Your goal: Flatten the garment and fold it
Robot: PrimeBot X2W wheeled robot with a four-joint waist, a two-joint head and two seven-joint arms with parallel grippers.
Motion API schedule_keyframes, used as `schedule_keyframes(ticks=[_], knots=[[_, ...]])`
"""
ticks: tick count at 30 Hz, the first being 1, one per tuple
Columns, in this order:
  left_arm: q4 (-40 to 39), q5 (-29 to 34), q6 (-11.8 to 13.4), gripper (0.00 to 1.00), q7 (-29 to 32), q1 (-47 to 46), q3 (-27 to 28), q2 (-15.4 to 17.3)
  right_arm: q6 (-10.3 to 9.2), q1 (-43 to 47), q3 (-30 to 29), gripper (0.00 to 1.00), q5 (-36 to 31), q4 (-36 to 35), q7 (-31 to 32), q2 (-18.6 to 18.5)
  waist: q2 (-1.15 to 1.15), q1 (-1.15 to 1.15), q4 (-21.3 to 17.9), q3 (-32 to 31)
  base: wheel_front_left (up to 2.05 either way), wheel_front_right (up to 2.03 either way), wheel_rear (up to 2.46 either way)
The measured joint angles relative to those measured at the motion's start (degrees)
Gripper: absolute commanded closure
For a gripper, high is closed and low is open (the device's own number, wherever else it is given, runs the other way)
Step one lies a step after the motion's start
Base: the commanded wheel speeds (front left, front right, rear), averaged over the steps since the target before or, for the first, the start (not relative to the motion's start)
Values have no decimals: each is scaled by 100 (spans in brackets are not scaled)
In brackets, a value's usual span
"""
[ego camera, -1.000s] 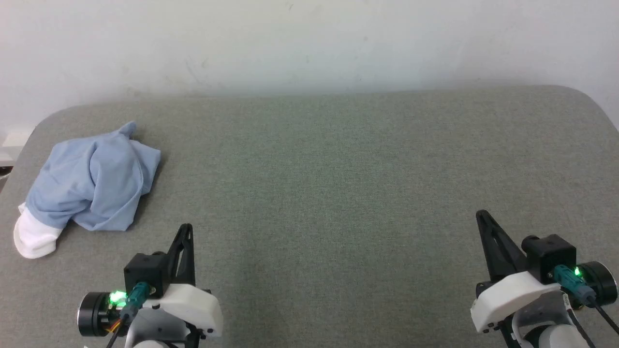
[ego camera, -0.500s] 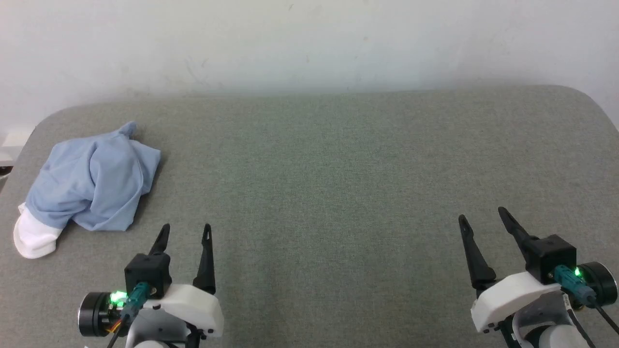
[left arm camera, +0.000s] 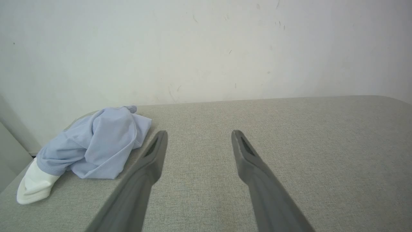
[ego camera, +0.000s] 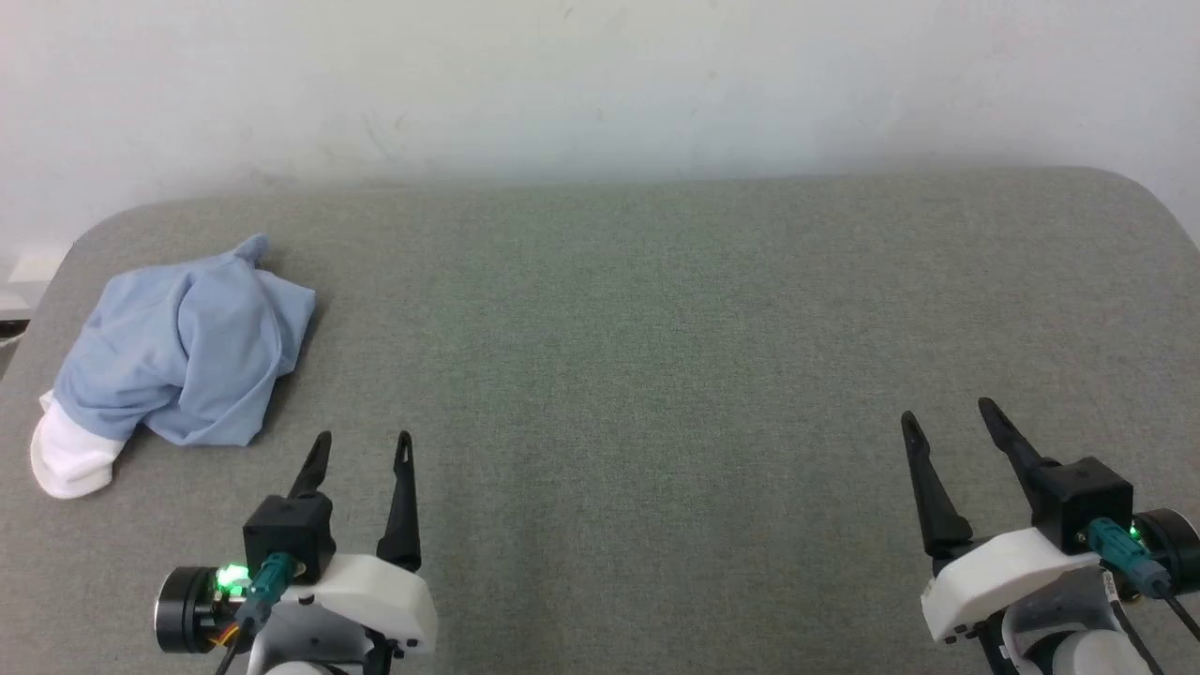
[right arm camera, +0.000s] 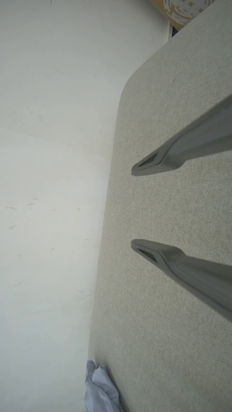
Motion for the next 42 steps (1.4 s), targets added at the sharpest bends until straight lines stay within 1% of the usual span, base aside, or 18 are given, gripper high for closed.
schedule_keyframes(ticks=[10, 19, 34, 42], knots=[[5, -9, 52, 0, -122, 36, -35, 0, 0, 1, -23, 0, 21, 0, -115, 1, 0, 0, 103, -11, 0, 0, 0], [4, -34, 145, 0, -235, 61, -59, 0, 0, 3, -27, 0, 55, 4, -218, 0, 0, 0, 276, -20, 0, 0, 0], [-32, -34, 246, 0, -402, 176, -94, 0, 0, 18, 108, 0, 71, 24, -397, 1, 0, 0, 748, -67, 0, 0, 0], [-52, -34, 252, 0, -505, 255, -113, 0, 0, 42, 104, 0, 154, 45, -495, 2, 0, 0, 1055, -79, 0, 0, 0]])
